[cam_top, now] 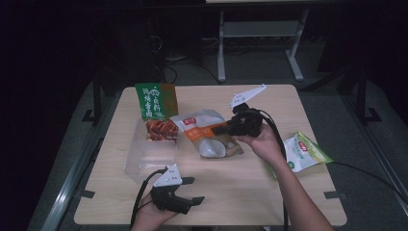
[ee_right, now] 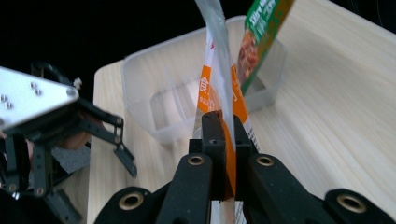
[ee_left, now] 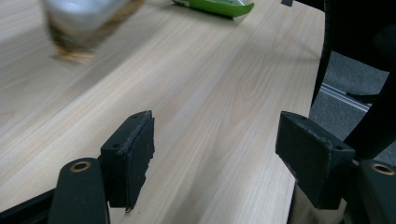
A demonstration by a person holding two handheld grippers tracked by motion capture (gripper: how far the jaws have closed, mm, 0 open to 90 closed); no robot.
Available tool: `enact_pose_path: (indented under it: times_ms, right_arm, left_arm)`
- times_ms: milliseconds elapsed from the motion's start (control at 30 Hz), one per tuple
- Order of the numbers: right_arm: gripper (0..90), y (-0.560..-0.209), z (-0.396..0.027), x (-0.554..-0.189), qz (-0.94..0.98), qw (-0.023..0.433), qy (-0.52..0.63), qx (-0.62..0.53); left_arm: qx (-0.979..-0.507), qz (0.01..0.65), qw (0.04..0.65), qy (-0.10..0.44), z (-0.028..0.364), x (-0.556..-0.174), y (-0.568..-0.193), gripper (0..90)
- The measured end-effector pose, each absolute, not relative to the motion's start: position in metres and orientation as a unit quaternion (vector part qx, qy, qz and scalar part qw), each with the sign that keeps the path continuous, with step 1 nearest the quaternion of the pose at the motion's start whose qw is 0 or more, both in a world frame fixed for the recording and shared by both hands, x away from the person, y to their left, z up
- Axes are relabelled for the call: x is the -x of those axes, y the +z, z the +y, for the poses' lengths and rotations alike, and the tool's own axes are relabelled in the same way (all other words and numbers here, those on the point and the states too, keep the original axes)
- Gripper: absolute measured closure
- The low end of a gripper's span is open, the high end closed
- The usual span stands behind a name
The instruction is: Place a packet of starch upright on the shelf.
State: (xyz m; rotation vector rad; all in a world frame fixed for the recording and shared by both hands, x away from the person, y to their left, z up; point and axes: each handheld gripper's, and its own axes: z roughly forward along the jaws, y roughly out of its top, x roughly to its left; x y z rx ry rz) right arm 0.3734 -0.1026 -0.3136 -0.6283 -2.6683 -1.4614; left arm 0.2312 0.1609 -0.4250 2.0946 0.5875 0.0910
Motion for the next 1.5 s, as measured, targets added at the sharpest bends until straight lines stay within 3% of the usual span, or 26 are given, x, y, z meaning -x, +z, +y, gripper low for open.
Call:
enact_pose_path:
  times_ms: [767, 1500]
  right_arm:
    - [89.5, -0.286, -0.001, -0.404, -0.856, 0.040, -0.497, 0.135]
    - [89.5, -0.315, 0.076, -0.418, -0.855, 0.080, -0.494, 0.133]
  left_arm:
    - [-0.848, 0.240, 0.471, 0.039, 0.165, -0.230, -0.427, 27.1]
    - [-0.847, 0.239, 0.473, 0.047, 0.170, -0.227, -0.423, 27.2]
